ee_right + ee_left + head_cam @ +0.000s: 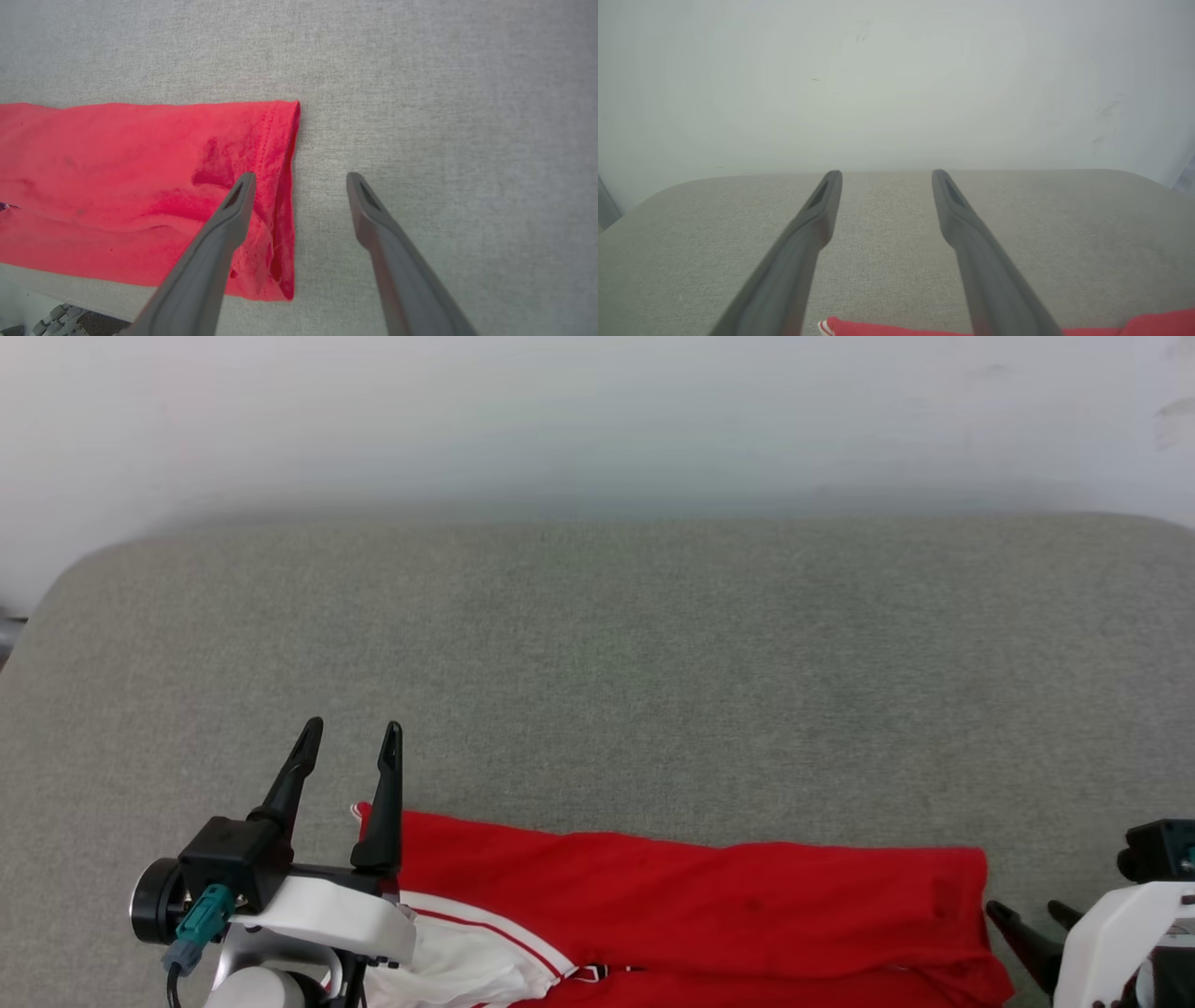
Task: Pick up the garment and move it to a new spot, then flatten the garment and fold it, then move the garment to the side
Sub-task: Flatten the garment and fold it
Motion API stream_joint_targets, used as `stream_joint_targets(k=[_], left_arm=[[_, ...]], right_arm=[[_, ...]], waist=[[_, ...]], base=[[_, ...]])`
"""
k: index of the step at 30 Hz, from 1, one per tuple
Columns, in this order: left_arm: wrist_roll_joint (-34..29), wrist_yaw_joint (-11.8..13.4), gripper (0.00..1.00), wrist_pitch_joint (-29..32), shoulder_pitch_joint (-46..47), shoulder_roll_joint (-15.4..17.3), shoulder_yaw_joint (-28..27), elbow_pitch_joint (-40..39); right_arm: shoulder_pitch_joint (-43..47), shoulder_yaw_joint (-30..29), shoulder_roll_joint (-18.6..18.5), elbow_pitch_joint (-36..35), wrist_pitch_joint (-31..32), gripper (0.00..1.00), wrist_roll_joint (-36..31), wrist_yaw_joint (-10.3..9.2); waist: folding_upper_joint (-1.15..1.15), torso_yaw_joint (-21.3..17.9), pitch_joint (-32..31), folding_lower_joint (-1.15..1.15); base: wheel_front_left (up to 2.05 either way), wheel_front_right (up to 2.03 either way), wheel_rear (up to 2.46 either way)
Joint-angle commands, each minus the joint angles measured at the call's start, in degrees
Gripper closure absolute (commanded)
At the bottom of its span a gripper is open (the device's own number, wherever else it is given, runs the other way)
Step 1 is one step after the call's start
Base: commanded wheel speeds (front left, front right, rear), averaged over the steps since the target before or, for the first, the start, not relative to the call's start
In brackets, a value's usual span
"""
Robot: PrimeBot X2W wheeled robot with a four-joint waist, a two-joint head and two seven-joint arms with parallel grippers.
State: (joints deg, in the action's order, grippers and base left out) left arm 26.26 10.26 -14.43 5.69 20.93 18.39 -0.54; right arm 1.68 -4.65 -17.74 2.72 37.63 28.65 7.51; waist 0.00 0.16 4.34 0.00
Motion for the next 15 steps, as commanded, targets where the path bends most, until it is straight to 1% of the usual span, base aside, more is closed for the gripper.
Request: stream_joint_targets(k=[1,6,7,14,15], left_arm=[[-0.78,-0.01,0.0,-0.43,0.69,-0.1,0.06,-0.24],[-1.74,-0.37,0.0,-0.62,1.44,-0.73,0.1,-0.41],[-2.03,-0.55,0.0,-0.71,1.77,-1.09,0.11,-0.45],[-2.41,-1.13,0.0,-0.81,1.97,-2.2,0.1,0.5],[-2.47,-1.15,0.0,-0.83,2.05,-2.31,-0.02,0.62]], right_arm=[[0.01,0.36,0.74,0.16,0.42,0.0,-0.24,-0.04],[-0.29,1.63,2.15,2.05,1.45,0.0,0.38,-0.04],[-0.44,2.45,2.63,3.29,1.72,0.0,0.82,-0.04],[0.13,6.03,3.66,7.19,4.79,0.0,3.17,-0.01],[-0.13,6.3,3.66,7.37,4.88,0.2,3.36,0.04]], waist=[[0.0,1.07,1.72,0.0],[0.0,1.88,3.79,0.0],[0.0,2.17,4.67,0.0],[0.0,2.46,5.64,0.0],[0.0,2.42,5.67,0.0]], base=[[0.0,0.0,0.0],[0.0,0.0,0.0],[0.0,0.0,0.0],[0.0,0.0,0.0],[0.0,0.0,0.0]])
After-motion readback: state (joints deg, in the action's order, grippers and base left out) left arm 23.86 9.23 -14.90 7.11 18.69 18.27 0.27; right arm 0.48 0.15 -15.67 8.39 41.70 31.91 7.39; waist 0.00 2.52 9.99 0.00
